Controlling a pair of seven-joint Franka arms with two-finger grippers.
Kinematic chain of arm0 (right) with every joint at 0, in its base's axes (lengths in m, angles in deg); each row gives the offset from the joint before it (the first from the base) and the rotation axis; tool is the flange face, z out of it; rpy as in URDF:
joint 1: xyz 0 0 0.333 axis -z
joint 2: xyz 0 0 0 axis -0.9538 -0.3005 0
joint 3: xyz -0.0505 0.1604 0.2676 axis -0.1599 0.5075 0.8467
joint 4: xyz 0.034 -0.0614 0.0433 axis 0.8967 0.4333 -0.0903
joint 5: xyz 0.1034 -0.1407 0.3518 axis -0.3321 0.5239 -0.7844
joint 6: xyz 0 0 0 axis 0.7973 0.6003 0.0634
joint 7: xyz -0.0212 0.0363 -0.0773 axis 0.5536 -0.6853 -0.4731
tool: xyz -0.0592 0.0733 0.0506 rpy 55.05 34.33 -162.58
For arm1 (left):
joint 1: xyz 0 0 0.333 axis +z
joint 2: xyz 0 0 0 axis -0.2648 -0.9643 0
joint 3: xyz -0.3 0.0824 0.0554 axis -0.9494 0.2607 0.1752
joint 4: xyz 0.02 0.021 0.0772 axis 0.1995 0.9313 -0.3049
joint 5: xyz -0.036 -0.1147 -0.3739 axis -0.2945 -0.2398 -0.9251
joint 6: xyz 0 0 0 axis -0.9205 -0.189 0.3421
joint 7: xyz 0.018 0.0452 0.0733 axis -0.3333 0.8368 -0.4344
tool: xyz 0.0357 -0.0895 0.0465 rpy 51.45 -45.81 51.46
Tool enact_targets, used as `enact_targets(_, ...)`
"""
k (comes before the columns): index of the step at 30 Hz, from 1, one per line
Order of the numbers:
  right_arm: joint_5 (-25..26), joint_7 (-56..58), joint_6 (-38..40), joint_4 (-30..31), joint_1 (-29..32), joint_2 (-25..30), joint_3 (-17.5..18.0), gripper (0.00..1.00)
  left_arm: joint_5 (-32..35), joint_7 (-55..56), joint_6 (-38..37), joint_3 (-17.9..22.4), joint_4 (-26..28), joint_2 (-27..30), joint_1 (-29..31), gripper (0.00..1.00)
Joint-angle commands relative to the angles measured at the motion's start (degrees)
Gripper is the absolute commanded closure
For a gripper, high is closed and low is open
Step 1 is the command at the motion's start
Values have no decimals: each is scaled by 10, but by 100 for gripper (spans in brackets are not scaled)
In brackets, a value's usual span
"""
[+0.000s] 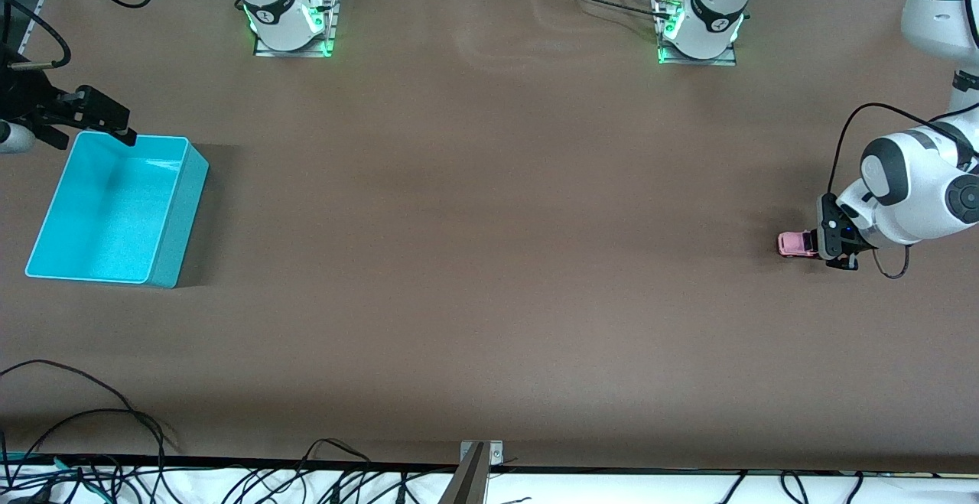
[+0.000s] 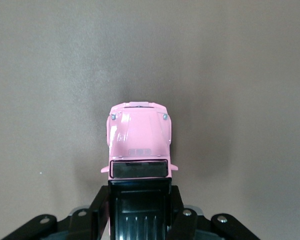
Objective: Wind and store pink jeep toy
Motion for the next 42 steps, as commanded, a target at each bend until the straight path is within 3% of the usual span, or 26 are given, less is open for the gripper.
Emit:
enact_targets(1,-8,6,8,-11,1,-3,-1,0,16,-13,-2,0,-19,-33,12,92)
enact_targets(22,-8,6,8,-11,2,-4,-1,0,16,-34,-2,0,-40,-43,37,88)
enact_targets(23,-8,6,8,-11,1,-4,-1,0,16,-34,-2,-1,-42,-41,37,69)
enact_targets(25,-8,6,8,-10,2,-4,-1,0,15,-34,-2,-1,-48,-42,37,49)
enact_targets(26,-8,6,8,-10,2,-4,-1,0,15,-34,-2,-1,-49,-42,37,35)
enact_targets(28,-8,6,8,-10,2,-4,-1,0,15,-34,-3,-1,-51,-41,37,0)
enact_targets(34,-8,6,8,-10,2,-4,-1,0,15,-27,-9,-2,-56,-21,34,0)
enact_targets(42,-8,7,8,-10,2,-4,-1,0,15,-27,-79,-4,-95,-15,31,0)
